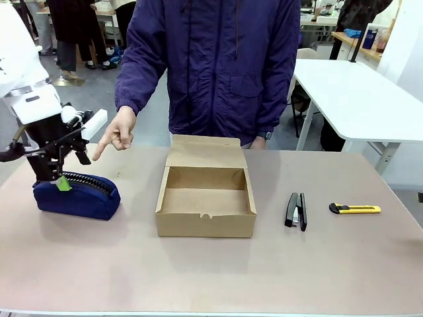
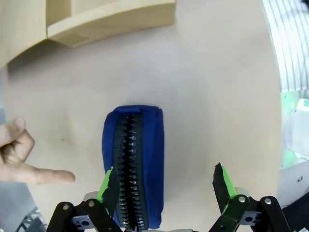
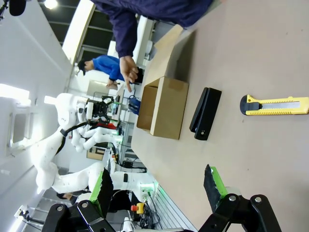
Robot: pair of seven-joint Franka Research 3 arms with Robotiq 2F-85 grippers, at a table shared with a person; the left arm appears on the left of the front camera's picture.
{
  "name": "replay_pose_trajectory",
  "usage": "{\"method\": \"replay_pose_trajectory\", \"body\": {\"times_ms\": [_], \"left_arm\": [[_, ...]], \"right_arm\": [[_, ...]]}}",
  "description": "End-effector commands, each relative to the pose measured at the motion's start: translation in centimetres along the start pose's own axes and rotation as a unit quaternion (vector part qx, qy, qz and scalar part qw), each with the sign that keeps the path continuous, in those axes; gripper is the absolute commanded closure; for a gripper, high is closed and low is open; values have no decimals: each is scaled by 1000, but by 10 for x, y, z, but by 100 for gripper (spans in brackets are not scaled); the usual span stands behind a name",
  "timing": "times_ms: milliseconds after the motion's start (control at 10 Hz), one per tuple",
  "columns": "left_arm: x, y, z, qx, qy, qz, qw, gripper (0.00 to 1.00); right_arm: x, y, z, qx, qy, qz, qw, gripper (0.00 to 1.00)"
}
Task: Pack the item into the box.
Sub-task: Pick up the item indicated by the person and place it inside the Mailer Box.
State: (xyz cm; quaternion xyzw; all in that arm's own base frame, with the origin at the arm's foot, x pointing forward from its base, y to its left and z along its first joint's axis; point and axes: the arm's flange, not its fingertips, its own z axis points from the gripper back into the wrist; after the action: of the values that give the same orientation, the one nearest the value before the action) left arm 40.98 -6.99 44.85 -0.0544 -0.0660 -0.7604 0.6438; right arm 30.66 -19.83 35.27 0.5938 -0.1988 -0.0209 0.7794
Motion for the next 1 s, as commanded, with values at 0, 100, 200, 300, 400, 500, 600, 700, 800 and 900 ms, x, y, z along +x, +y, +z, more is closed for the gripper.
{"method": "replay_pose_trajectory", "body": {"times_ms": [0,100,200,300,400,500,600,700,800,900], "left_arm": [[-1,12,0,-7,19,16,1000,0],[-4,19,-4,-7,22,27,999,0],[-9,27,-9,-2,23,40,999,0],[-16,34,-15,3,25,53,998,0],[-22,40,-22,11,37,63,997,0],[-26,45,-30,11,37,64,997,0],[-28,51,-41,17,52,67,996,0],[-29,56,-50,4,62,69,996,0],[-30,59,-55,-5,67,67,996,0],[-31,63,-59,-6,71,69,995,0]], "right_arm": [[4,1,-1,9,-10,8,1000,0],[4,1,-1,9,-10,8,1000,0],[4,1,-1,9,-10,8,1000,0],[4,1,-1,9,-10,8,1000,0],[4,1,-1,9,-10,8,1000,0],[4,1,-1,9,-10,8,1000,0],[4,1,-1,9,-10,8,1000,0],[4,1,-1,9,-10,8,1000,0],[4,1,-1,9,-10,8,1000,0],[4,1,-1,9,-10,8,1000,0]]}}
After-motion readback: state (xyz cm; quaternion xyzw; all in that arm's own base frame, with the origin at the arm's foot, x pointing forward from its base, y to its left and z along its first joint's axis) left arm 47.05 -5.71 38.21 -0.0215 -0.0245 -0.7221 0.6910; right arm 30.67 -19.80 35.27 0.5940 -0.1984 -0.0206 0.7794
